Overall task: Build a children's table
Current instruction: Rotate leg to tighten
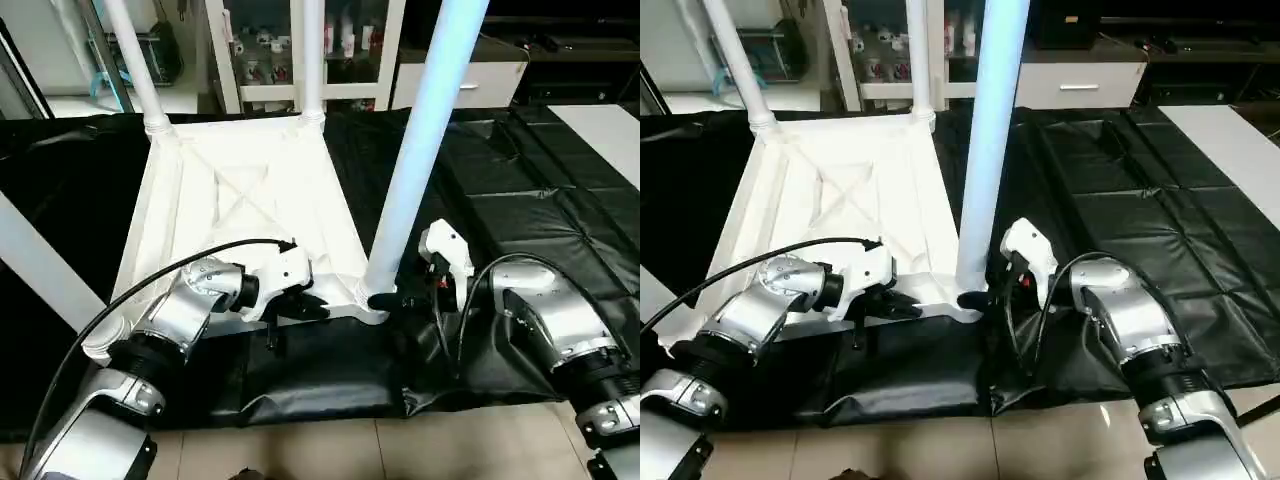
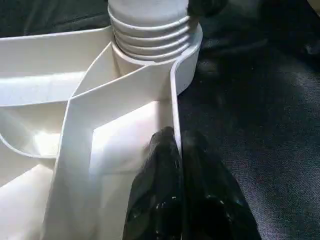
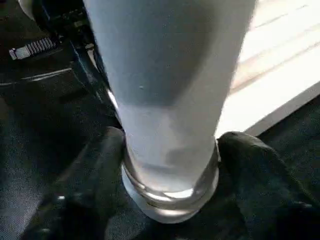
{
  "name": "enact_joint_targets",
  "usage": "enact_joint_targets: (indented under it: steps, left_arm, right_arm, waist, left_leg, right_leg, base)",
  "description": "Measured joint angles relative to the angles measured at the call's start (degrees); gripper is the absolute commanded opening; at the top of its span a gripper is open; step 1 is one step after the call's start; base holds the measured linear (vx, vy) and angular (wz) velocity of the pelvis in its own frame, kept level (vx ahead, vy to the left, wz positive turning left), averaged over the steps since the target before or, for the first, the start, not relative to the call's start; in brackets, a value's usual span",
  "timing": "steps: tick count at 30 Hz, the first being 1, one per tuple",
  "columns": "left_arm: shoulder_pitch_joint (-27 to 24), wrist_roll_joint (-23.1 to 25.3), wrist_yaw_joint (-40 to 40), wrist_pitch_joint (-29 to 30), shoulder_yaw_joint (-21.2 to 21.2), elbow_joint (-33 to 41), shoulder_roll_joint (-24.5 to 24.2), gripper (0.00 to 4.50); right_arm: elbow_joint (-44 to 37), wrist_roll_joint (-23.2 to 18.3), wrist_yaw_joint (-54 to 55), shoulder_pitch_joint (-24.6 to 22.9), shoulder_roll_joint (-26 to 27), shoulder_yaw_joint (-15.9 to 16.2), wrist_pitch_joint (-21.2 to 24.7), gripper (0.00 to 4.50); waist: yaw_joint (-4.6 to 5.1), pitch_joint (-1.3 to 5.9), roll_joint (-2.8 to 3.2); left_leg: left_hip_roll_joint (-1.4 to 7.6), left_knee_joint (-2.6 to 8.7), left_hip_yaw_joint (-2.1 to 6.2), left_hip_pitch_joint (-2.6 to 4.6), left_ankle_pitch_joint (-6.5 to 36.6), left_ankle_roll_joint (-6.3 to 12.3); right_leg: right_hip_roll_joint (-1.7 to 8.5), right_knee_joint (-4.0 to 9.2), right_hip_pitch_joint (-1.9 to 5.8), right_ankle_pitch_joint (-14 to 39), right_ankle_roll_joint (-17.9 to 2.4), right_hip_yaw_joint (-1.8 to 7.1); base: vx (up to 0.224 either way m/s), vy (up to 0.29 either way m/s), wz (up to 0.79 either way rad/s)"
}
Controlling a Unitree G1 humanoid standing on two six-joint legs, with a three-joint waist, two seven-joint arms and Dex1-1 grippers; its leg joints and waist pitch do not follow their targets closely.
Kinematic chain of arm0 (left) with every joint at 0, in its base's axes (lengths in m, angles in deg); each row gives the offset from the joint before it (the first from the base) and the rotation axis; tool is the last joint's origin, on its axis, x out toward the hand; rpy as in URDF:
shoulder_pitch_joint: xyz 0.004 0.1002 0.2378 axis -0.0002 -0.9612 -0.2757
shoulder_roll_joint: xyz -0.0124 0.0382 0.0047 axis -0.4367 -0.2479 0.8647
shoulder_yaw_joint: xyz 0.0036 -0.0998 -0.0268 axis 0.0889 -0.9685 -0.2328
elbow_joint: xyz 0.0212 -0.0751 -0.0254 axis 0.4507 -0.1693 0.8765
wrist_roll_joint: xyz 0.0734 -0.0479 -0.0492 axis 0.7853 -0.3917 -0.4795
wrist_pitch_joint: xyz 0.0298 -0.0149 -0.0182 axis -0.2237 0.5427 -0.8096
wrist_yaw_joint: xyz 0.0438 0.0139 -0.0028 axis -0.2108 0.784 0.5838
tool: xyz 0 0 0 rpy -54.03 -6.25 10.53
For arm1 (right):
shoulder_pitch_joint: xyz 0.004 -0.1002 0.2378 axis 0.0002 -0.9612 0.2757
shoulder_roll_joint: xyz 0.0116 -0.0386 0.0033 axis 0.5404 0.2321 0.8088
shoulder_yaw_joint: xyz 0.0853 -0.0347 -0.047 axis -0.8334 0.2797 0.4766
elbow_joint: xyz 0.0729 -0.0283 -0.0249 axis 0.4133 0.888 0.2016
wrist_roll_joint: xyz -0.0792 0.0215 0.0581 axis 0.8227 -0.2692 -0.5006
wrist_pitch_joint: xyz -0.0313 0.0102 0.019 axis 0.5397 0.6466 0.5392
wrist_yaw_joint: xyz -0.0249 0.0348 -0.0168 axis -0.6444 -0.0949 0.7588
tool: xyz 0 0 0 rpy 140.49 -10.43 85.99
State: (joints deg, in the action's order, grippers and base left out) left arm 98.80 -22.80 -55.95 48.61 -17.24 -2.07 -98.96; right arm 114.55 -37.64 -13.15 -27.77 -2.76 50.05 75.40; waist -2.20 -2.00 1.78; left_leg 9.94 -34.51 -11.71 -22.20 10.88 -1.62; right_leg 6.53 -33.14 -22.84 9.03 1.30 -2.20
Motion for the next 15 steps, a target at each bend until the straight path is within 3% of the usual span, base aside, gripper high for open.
enact_joint_targets:
  steps: [5,15]
  left_arm:
    - [0.0,0.0,-0.03,0.01,0.01,0.02,-0.03,0.0]
    - [-0.05,-0.04,-0.09,0.15,0.01,0.14,-0.16,0.0]
  right_arm:
    - [1.02,0.07,-0.51,0.15,0.33,-0.05,-1.04,2.59]
    - [1.98,1.07,-1.24,0.53,0.56,-0.03,-2.29,2.51]
  waist:
    - [0.02,0.0,0.0]
    - [0.07,0.0,0.0]
  left_leg:
    - [0.0,0.0,-0.01,0.0,0.0,0.0]
    - [0.02,0.0,-0.01,0.01,0.0,0.0]
  right_leg:
    - [0.0,0.0,0.0,0.0,0.0,0.01]
    - [-0.01,0.01,0.0,0.0,0.0,0.0]
  base:
    - [0.0,0.0,0.0]
    - [0.0,0.0,0.0]
